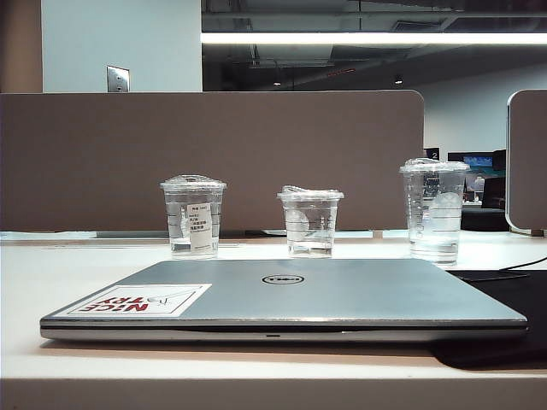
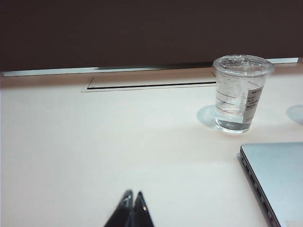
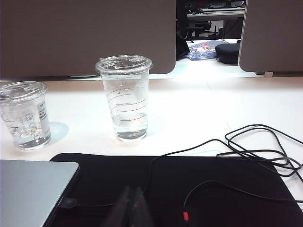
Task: Pick up the coffee cup on the middle and place it on the left side of the laptop.
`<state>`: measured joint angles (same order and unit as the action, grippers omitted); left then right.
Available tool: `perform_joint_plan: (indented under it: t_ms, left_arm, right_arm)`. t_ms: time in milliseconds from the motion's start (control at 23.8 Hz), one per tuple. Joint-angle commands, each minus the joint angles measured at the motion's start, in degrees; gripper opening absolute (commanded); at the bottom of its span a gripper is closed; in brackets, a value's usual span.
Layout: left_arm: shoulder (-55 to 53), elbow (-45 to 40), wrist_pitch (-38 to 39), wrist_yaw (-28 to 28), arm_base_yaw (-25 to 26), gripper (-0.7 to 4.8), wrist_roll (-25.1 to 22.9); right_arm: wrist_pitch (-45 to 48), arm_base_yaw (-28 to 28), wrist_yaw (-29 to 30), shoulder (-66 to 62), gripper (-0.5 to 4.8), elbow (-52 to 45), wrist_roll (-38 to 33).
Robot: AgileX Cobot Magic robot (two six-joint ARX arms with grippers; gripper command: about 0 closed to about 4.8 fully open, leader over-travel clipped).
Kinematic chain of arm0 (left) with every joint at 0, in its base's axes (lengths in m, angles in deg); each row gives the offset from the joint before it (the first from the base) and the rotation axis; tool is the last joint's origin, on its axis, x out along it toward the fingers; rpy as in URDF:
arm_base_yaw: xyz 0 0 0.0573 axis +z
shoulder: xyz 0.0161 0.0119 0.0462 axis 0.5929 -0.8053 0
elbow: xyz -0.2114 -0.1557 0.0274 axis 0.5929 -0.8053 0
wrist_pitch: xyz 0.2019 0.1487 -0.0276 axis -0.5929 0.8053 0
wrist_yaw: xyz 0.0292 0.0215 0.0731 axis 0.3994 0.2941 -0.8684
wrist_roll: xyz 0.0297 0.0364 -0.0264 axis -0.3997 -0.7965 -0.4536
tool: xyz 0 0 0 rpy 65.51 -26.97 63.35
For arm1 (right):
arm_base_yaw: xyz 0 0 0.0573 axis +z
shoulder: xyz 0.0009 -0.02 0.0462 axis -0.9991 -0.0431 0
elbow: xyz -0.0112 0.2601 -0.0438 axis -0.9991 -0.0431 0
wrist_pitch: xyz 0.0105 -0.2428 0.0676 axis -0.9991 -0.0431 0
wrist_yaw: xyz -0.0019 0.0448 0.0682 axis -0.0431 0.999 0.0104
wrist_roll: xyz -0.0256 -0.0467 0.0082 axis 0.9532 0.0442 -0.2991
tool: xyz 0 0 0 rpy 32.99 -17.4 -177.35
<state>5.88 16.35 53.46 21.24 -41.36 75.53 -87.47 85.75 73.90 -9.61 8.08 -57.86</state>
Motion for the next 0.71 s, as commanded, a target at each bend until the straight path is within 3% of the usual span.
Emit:
perform_joint_plan:
  t_ms: [42,546,630,714]
  left_arm:
    - [0.0,0.1,-0.7,0.1,0.1,-0.06,0.0]
    - [0.0,0.1,-0.9,0.6,0.1,-0.05,0.5]
    - [0.0,0.1,-0.7,2.5,0.1,-0.05,4.9]
    - [0.0,0.0,-0.7,4.1,0.1,-0.05,5.4]
  right_arm:
    - [1.2,0.0,-0.1,0.1,-0.05,-0.2,0.0]
    - [1.2,0.4,-0.1,-0.3,-0.05,-0.2,0.0]
    - [1.3,3.3,-0.1,-2.0,-0.05,-0.2,0.0]
    - [1.3,5.8,-0.1,-3.5,-0.05,-0.2,0.0]
